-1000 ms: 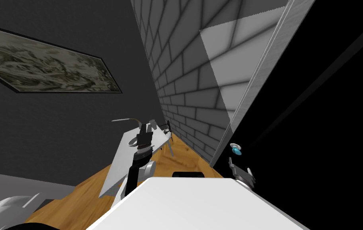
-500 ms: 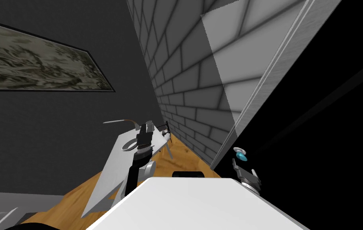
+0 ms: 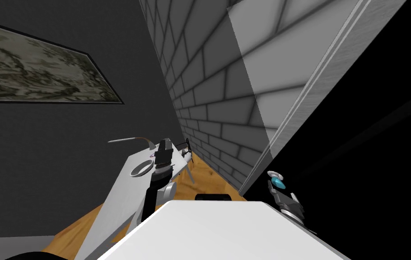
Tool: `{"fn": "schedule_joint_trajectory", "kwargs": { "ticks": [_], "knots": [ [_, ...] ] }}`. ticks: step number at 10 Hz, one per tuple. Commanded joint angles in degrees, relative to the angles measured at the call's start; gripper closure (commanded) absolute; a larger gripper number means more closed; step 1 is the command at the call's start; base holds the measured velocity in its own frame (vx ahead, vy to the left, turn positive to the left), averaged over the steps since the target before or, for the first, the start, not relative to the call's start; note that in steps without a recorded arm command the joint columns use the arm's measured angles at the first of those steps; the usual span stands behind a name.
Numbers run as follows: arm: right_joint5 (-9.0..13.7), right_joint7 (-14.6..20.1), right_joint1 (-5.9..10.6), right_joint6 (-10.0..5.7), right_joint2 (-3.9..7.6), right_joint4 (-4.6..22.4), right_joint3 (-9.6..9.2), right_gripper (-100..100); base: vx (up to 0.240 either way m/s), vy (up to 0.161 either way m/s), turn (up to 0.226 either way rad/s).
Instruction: Pull the door open
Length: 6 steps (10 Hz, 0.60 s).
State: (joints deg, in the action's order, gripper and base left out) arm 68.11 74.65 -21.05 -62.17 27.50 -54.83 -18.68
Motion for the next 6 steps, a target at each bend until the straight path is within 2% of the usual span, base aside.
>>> {"fn": "schedule_joint_trajectory", "kwargs": {
  "ticks": [1, 4, 5, 6],
  "knots": [
    [-0.3, 2.0, 0.28, 0.11, 0.9, 1.4, 0.0, -100, 0.083, -0.014, -0.021],
    [-0.7, 4.9, 0.59, 0.38, 2.46, 3.5, 0.05, -100, 0.126, -0.011, -0.031],
    [-0.5, 4.1, 0.33, 0.41, 2.23, 2.7, 0.11, -100, 0.065, -0.011, 0.0],
    [-0.5, 4.1, 0.33, 0.41, 2.23, 2.7, 0.11, 100, -0.01, 0.0, -0.006]
  ]
}}
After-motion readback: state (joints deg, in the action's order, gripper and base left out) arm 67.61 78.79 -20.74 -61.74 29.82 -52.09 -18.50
